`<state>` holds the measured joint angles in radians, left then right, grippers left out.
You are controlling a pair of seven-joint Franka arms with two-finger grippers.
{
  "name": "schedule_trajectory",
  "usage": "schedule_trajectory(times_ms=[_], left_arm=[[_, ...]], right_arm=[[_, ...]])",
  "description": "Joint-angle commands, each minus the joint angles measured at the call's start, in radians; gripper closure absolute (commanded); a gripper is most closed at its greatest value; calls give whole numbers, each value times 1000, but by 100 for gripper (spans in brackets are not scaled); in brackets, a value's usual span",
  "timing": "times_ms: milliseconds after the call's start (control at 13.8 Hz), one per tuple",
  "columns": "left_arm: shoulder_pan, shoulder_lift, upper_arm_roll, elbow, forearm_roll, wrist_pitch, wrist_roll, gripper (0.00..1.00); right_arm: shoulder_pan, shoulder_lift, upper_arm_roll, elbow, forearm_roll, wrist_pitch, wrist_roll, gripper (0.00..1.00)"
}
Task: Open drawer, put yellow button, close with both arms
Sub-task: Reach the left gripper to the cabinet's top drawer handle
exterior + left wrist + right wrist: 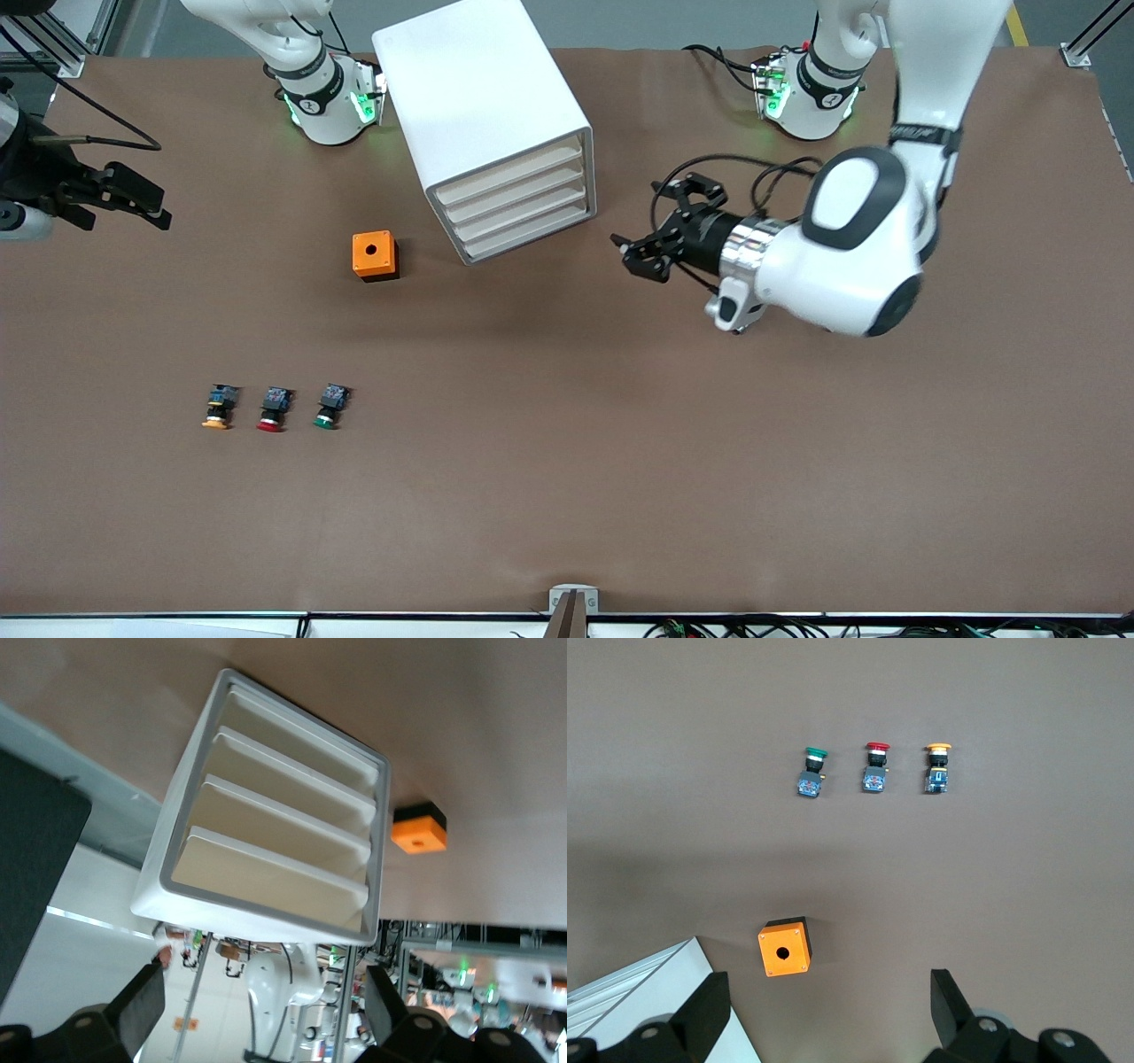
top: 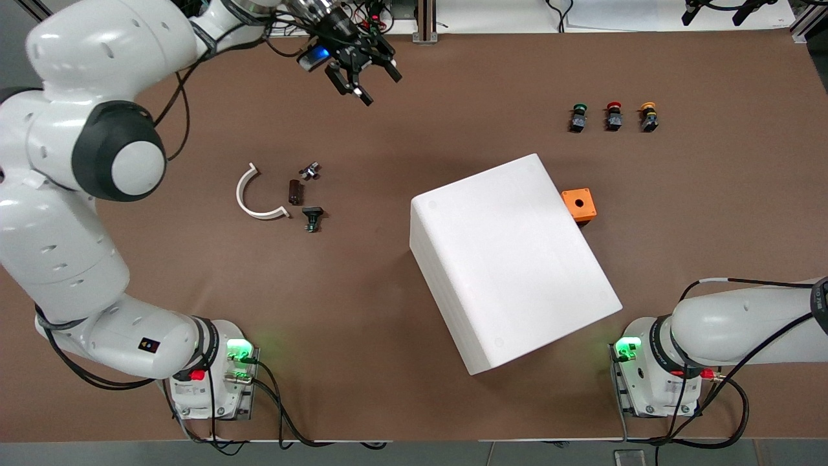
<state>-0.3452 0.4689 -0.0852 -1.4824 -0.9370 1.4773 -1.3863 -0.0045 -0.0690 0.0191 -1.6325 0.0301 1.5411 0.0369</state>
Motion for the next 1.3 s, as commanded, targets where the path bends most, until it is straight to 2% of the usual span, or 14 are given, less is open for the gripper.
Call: schedule_trajectory(times_ms=[0, 435, 725, 942, 1014, 1232], left_arm=[[-17, 69, 7, 42, -5, -17, -198, 1], [-52, 215, -7, 90, -29, -46, -638, 1], [-78, 247, -25, 85, -54, -77, -790, 1], [-121, 278, -30, 82, -106, -109, -862, 2], [-138, 295, -30, 82, -127, -123, -891, 4], [-161, 324, -30, 82, -167, -126, -931, 19]], right_arm=[[-2, -25, -1, -18, 7, 5, 8, 0], [-14, 10, -11, 14, 2, 1, 17, 0], [-19, 188, -11, 54, -28, 51, 6, 0], [-17, 264, -10, 82, -113, 114, -3, 0], [-19, 271, -11, 71, -114, 147, -17, 0], [-63, 394, -10, 56, -108, 256, -35, 0]])
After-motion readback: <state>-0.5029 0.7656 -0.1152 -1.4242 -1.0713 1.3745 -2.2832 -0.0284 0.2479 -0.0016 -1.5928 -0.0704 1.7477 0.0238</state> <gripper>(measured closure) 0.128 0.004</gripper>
